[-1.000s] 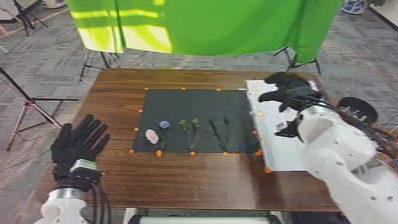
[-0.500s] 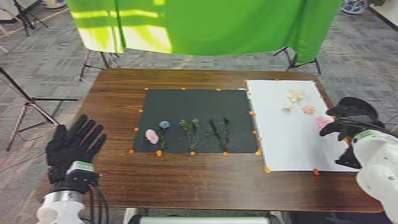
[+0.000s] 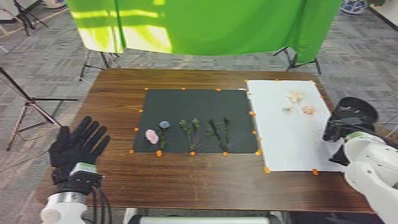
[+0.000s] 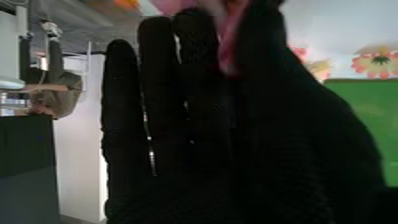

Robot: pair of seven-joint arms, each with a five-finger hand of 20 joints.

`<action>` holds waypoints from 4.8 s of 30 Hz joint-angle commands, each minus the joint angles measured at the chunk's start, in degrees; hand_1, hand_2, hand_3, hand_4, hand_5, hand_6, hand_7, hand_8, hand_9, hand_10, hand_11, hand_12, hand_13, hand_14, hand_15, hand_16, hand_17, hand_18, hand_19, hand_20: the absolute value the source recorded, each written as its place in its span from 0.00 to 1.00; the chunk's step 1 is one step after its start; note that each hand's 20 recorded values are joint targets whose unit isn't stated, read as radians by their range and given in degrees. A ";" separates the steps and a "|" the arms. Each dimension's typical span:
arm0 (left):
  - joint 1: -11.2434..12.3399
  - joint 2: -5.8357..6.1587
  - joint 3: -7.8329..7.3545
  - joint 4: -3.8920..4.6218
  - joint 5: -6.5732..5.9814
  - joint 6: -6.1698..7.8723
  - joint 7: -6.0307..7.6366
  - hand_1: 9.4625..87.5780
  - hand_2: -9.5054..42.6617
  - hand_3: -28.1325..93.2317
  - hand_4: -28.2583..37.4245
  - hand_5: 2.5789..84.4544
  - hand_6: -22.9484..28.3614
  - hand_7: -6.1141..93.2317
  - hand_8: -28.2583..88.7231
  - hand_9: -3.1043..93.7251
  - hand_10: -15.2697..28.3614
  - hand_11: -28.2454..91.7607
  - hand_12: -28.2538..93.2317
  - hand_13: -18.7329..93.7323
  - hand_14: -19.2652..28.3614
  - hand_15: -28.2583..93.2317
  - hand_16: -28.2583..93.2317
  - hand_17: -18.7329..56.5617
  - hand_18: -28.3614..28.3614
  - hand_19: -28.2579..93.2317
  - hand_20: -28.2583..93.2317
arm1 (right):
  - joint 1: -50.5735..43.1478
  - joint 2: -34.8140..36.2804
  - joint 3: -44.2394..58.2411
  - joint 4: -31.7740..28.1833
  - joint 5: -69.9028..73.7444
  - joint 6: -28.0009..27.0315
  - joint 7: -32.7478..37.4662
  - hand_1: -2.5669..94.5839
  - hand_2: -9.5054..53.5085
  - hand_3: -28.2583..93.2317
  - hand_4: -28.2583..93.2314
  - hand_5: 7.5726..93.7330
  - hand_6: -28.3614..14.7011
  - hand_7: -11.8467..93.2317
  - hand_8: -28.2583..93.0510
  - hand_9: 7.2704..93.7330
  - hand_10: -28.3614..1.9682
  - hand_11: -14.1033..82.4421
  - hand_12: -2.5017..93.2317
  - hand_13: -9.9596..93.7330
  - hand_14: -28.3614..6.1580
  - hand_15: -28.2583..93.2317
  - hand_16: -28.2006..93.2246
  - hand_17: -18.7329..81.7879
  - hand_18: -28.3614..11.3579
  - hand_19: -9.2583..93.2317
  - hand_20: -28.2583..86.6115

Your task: Arrange flowers

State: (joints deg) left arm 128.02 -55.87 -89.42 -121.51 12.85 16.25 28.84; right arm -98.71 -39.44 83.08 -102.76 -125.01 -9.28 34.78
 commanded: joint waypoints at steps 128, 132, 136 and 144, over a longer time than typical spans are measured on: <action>-1.67 -0.03 2.37 0.36 -0.03 -0.03 -2.36 0.18 0.46 0.82 0.00 0.47 0.63 0.21 0.17 0.37 0.71 0.45 0.33 0.37 0.75 0.56 0.18 0.16 0.76 0.51 0.31 | 31.11 -10.38 -21.11 10.29 -5.69 -19.97 -3.25 0.60 0.00 0.93 0.00 0.48 0.69 0.27 0.12 0.52 0.62 0.22 0.17 0.60 0.56 0.46 0.40 0.39 0.24 0.75 0.47; -1.68 0.00 2.35 0.41 -0.11 0.12 -2.51 0.18 0.46 0.82 0.00 0.47 0.63 0.21 0.17 0.37 0.71 0.45 0.33 0.37 0.75 0.56 0.18 0.16 0.76 0.51 0.31 | 30.00 -10.27 -21.09 11.57 -7.08 -19.22 -3.69 0.61 0.00 0.92 0.00 0.51 0.70 0.26 0.12 0.54 0.63 0.22 0.17 0.62 0.56 0.46 0.40 0.40 0.24 0.77 0.48; -1.64 -0.22 2.31 0.48 -0.10 -0.02 -2.66 0.18 0.46 0.82 0.00 0.47 0.64 0.21 0.17 0.37 0.72 0.45 0.33 0.37 0.75 0.56 0.18 0.16 0.76 0.51 0.31 | 28.22 -9.97 -21.55 12.99 -7.54 -14.84 -4.06 0.62 0.00 0.89 0.00 0.54 0.71 0.27 0.12 0.59 0.64 0.23 0.17 0.65 0.60 0.44 0.46 0.41 0.24 0.78 0.48; -1.32 -0.19 2.37 0.24 -0.32 0.29 -2.13 0.18 0.46 0.82 0.00 0.47 0.64 0.21 0.17 0.37 0.71 0.45 0.33 0.37 0.75 0.56 0.18 0.16 0.76 0.51 0.31 | 24.92 -9.47 -20.66 13.75 -6.78 -9.08 -4.54 0.67 0.00 0.80 0.00 0.76 0.74 0.30 0.22 0.91 0.65 0.20 0.39 0.78 0.64 0.42 0.59 0.45 0.25 0.79 0.51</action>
State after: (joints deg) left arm 125.88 -55.64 -87.01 -120.92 12.83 16.82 26.62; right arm -70.60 -49.93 62.03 -90.02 -131.16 -20.26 30.72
